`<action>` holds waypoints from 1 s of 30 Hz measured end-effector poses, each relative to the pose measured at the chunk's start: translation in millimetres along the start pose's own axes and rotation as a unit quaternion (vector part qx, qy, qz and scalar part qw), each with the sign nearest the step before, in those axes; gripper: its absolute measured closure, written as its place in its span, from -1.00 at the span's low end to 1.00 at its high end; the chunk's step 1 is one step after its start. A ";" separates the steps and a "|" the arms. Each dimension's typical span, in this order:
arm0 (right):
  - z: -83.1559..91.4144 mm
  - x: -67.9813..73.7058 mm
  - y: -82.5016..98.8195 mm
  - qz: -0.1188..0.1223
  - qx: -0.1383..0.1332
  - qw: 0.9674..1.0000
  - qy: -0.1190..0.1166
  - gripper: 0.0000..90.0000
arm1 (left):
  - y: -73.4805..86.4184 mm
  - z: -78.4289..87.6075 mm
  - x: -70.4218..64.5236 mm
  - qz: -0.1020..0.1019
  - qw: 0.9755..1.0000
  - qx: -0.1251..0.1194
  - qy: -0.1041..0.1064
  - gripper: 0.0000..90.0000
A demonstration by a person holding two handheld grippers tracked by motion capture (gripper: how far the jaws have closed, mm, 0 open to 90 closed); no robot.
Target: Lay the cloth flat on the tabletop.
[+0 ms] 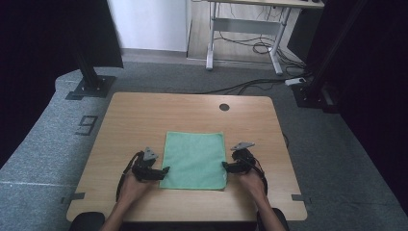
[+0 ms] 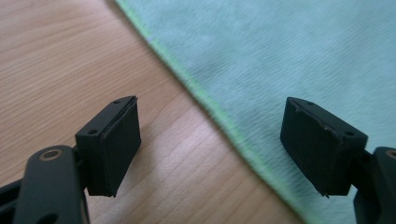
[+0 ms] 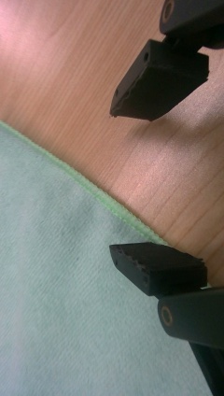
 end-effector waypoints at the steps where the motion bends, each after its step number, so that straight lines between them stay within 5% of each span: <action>1: 1.6 0.5 -0.4 0.001 -0.004 1.000 0.000 -0.38 | -2.4 4.3 0.3 -0.003 1.000 -0.007 0.003 -0.57; 9: 25.3 -3.1 3.2 -0.009 -0.034 0.999 -0.007 -0.51 | 6.0 28.4 13.6 -0.006 1.000 -0.008 0.009 -0.68; 15: 33.4 -8.7 15.7 -0.021 -0.024 0.999 -0.013 -0.69 | 21.7 34.0 30.5 -0.002 1.000 0.012 0.002 -0.70; 22: 35.8 -19.3 34.7 -0.032 -0.015 0.999 0.002 -0.95 | 32.7 30.1 42.3 0.001 1.000 0.030 -0.009 -0.78; 30: 27.4 -27.4 48.4 -0.038 -0.015 0.999 0.011 -1.00 | 39.3 20.4 45.3 0.001 0.999 0.035 -0.013 -0.89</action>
Point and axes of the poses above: each handheld gripper's, and its own axes: z roughly backward along the jaws, y roughly out of its underside, x roughly to its left, the point moved 4 cm from there along -z, roughly forward along the jaws, and after that the axes turned 9 degrees about -y, right-handed, at the moved point
